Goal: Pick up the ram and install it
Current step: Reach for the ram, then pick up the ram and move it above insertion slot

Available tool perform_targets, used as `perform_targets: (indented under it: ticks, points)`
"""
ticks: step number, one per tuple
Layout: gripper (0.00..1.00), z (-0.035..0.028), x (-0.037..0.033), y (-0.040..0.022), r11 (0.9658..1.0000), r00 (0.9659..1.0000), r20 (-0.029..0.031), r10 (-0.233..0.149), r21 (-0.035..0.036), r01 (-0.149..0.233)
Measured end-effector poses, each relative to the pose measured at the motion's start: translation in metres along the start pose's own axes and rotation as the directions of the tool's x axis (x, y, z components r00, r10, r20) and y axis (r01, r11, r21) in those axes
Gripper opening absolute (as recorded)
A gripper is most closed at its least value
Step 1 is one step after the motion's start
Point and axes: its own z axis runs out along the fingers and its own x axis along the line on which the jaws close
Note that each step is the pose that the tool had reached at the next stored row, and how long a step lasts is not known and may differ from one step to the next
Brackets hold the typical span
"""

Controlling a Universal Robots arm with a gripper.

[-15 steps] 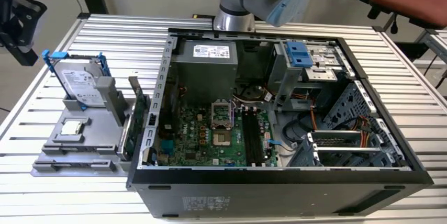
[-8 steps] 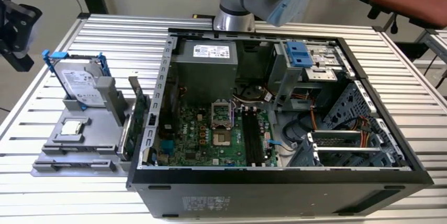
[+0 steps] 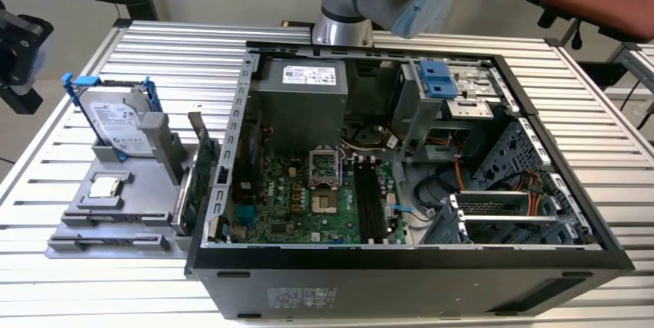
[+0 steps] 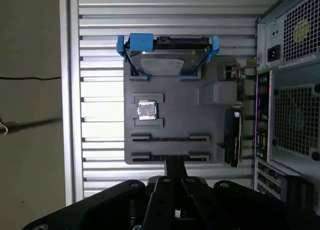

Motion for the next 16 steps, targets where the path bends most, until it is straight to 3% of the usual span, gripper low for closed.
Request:
perform_targets:
  ticks: [10, 16]
  points:
    - [0.00, 0.0006, 0.0005, -0.0124, 1.0000, 1.0000, 0.0000, 0.000, 0.0000, 0.000]
    - [0.00, 0.0006, 0.0004, -0.0155, 1.0000, 1.0000, -0.0002, 0.000, 0.0000, 0.000]
